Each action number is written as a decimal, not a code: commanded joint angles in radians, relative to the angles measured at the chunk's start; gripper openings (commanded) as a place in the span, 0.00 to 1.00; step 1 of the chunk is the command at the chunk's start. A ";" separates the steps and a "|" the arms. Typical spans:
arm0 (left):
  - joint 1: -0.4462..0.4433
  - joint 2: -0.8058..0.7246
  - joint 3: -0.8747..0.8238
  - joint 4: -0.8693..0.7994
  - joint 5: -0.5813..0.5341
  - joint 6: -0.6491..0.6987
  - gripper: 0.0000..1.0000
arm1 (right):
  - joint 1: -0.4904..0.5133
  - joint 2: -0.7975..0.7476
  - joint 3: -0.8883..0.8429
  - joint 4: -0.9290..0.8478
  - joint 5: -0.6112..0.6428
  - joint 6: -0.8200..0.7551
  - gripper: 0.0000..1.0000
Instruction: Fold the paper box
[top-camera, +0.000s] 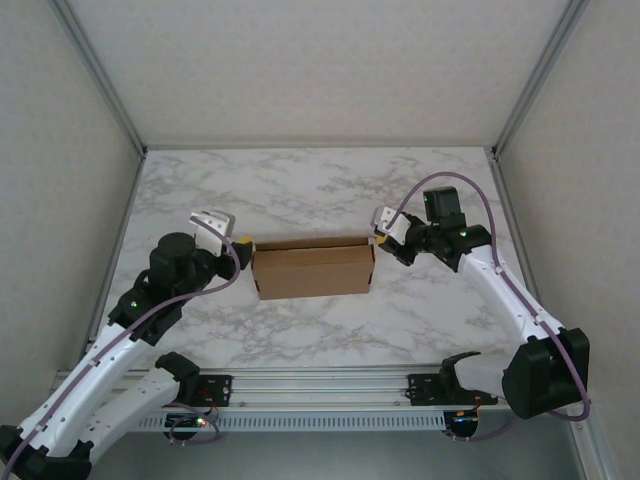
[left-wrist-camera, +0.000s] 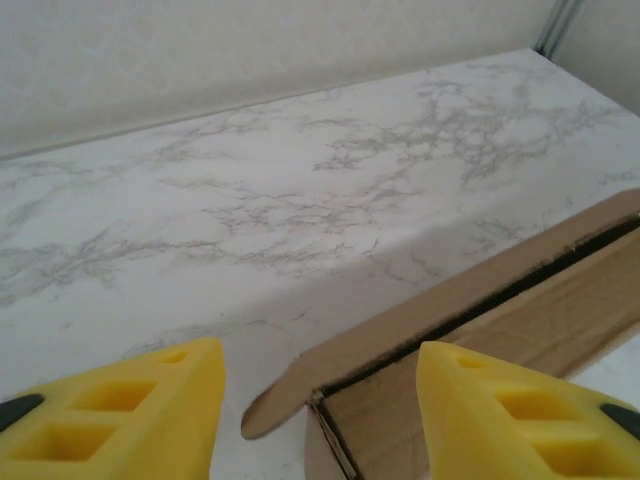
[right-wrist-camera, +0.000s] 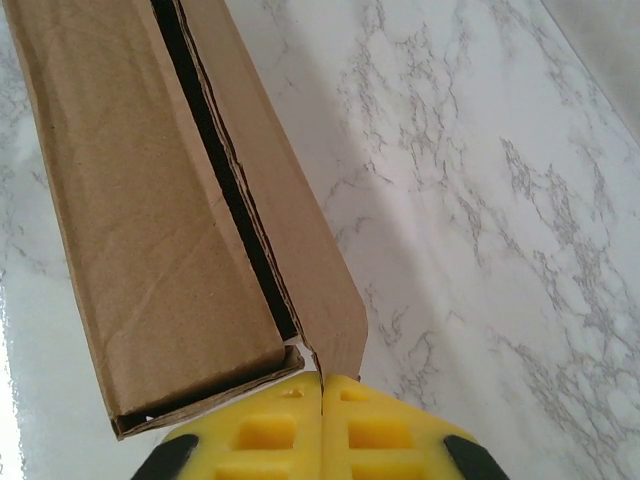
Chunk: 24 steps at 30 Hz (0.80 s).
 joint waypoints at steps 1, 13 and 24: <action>-0.008 -0.008 0.030 -0.047 -0.004 0.154 0.58 | 0.006 0.003 0.024 -0.034 -0.033 0.015 0.04; -0.008 0.064 0.071 -0.230 -0.179 0.541 0.66 | 0.026 -0.056 -0.047 0.055 -0.035 0.036 0.03; -0.004 0.224 0.096 -0.276 -0.059 0.628 0.66 | 0.033 -0.090 -0.096 0.098 -0.027 0.052 0.03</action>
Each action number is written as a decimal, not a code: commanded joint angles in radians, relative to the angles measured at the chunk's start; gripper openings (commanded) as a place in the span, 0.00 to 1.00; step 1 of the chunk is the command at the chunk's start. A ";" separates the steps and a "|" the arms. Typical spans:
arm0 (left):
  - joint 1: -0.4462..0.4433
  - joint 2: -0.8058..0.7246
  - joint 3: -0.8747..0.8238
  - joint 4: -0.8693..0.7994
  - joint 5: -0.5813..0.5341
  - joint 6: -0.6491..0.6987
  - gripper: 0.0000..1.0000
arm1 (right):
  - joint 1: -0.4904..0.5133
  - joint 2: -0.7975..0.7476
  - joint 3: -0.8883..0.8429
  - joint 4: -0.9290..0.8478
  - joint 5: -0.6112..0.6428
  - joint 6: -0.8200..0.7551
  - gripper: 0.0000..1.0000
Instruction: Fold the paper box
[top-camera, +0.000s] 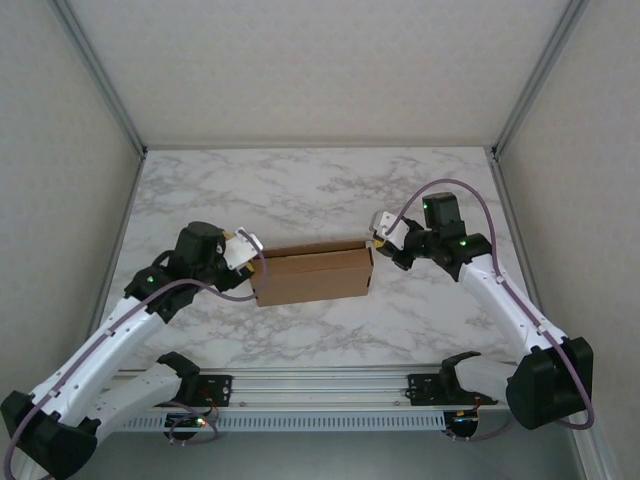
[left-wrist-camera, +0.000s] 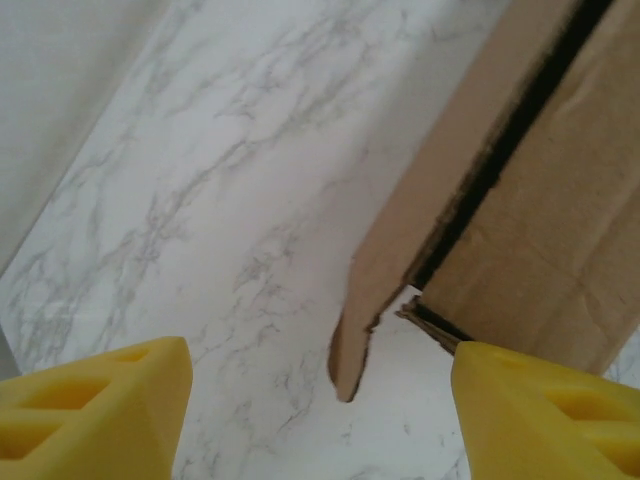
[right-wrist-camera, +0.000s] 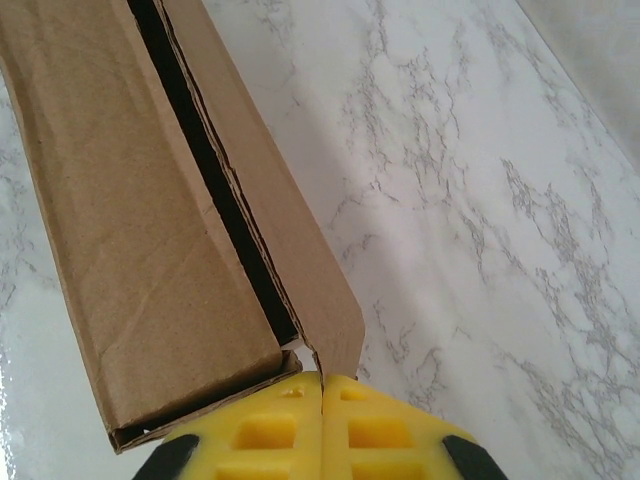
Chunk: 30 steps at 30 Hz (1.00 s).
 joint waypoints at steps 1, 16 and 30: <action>0.003 0.021 0.014 0.004 -0.001 0.027 0.64 | 0.009 -0.034 -0.027 0.025 -0.021 0.022 0.03; 0.010 0.019 -0.008 -0.017 -0.027 0.007 0.37 | 0.022 -0.046 -0.037 0.014 0.037 0.008 0.02; 0.014 0.010 -0.048 0.056 -0.079 -0.016 0.31 | 0.026 -0.013 -0.017 -0.010 0.040 0.009 0.02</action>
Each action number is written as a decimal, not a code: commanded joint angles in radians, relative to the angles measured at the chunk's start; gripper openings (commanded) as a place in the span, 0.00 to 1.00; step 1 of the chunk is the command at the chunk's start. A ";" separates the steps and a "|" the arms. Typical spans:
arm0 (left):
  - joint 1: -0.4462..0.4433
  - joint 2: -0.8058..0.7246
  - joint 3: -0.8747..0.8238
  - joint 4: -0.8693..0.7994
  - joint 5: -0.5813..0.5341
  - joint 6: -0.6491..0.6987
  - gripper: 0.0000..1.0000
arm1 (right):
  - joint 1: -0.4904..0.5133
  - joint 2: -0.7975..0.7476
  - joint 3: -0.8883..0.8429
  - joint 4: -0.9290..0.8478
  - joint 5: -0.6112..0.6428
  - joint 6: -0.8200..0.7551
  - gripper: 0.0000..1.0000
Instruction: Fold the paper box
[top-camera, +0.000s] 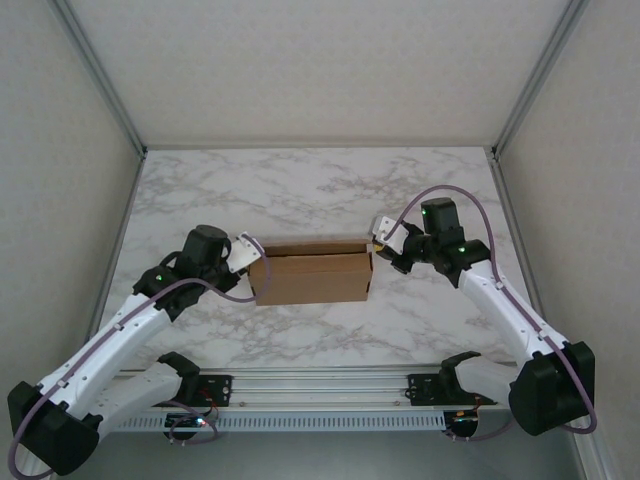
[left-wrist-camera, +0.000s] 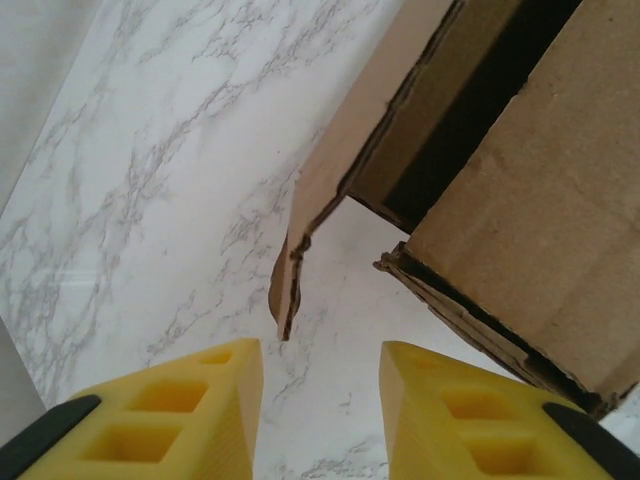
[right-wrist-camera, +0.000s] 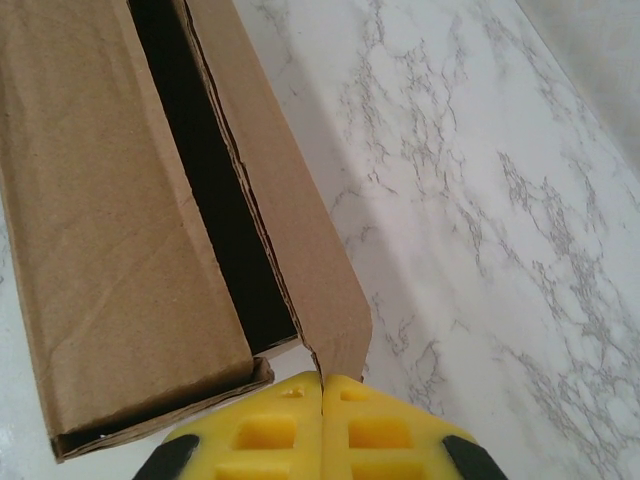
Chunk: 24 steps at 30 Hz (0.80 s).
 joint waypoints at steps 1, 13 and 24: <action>0.007 0.008 0.008 0.042 -0.022 -0.015 0.28 | 0.006 0.012 0.024 -0.041 0.001 0.002 0.01; -0.005 0.070 0.026 0.098 -0.047 -0.004 0.25 | 0.010 0.008 0.014 -0.038 -0.007 0.003 0.01; -0.005 0.085 0.066 0.100 0.000 -0.044 0.00 | 0.015 0.007 0.037 -0.063 -0.009 0.023 0.00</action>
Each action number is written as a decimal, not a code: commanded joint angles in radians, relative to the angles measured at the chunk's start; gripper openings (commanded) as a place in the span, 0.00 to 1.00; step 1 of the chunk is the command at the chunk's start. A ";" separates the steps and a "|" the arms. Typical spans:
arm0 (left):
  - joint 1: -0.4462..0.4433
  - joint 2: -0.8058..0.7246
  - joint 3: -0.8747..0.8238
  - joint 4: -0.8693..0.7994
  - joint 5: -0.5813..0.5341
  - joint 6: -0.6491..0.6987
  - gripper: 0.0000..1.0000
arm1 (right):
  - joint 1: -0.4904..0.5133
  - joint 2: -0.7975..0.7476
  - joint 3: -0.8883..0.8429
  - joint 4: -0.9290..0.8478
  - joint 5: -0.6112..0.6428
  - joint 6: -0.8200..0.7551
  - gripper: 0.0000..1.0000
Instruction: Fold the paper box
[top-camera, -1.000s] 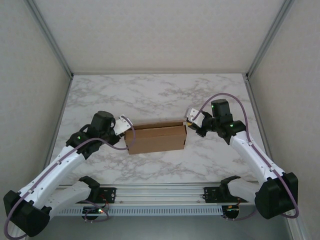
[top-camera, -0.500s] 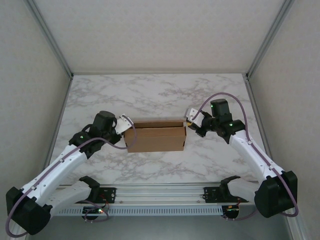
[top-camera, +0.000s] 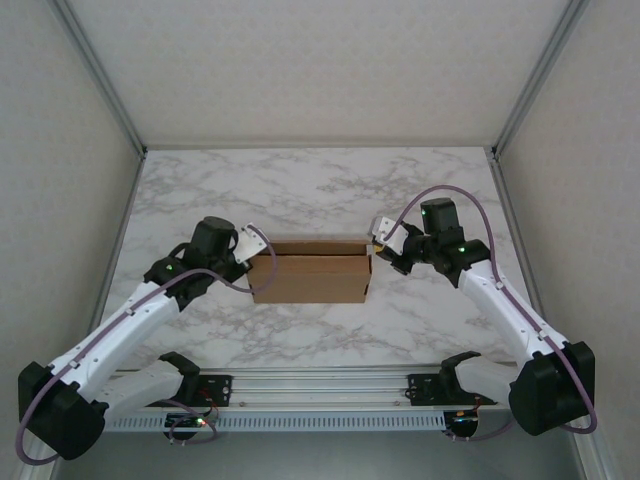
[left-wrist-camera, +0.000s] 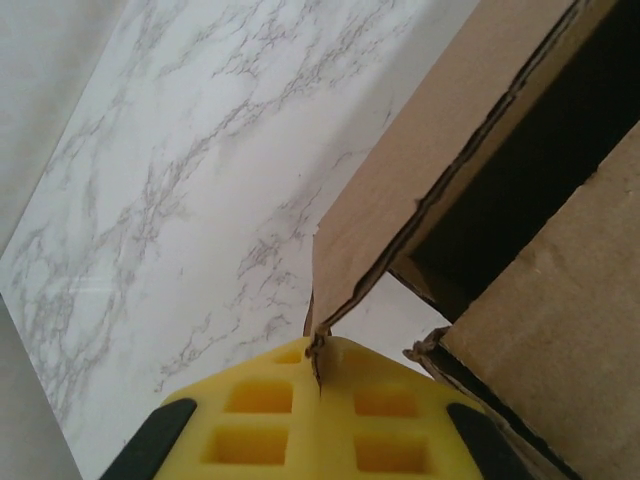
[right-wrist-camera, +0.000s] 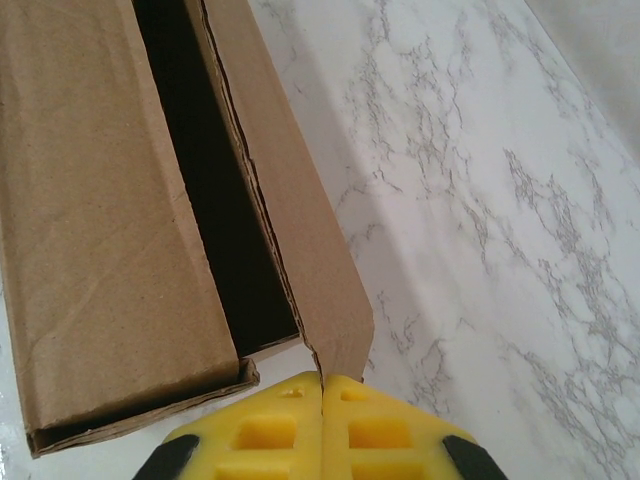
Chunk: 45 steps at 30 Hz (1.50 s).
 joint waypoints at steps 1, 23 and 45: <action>0.000 -0.013 0.042 0.022 0.045 -0.058 0.00 | 0.014 0.007 0.041 -0.054 -0.011 0.028 0.00; -0.013 -0.018 -0.007 0.108 0.195 -0.388 0.00 | 0.108 0.001 0.115 -0.168 0.113 0.306 0.00; -0.065 0.059 -0.013 0.128 0.204 -0.351 0.00 | 0.255 0.148 0.478 -0.368 0.079 0.144 0.69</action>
